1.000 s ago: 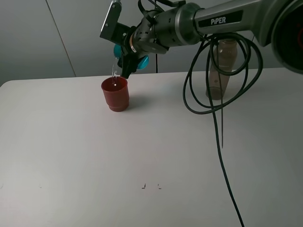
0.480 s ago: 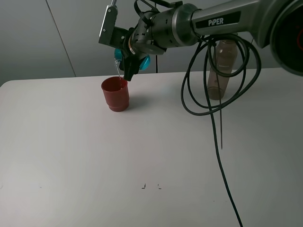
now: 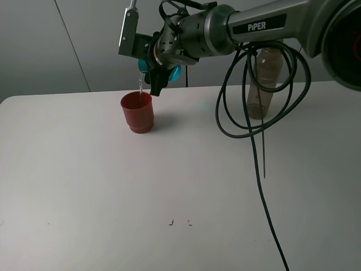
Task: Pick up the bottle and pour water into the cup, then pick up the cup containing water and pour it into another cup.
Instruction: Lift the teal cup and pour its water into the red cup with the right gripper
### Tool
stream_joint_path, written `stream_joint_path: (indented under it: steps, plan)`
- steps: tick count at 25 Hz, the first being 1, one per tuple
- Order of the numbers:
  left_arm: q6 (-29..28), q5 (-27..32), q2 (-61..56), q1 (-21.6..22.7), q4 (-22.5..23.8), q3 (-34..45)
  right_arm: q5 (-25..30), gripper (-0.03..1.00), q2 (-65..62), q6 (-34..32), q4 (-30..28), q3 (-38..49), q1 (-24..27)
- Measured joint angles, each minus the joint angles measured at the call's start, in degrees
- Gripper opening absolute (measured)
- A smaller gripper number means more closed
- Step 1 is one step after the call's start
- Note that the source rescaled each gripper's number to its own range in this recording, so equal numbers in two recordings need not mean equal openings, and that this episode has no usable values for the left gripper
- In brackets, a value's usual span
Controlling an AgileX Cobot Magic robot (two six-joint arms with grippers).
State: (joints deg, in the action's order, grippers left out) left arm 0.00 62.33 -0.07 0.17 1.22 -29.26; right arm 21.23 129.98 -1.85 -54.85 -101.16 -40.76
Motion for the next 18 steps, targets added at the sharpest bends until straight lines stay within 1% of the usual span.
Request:
stream_joint_path:
  steps: [18]
  plan:
    - [0.0, 0.0, 0.0, 0.0, 0.0, 0.0, -0.4, 0.09, 0.0, 1.0, -4.6, 0.0, -0.3]
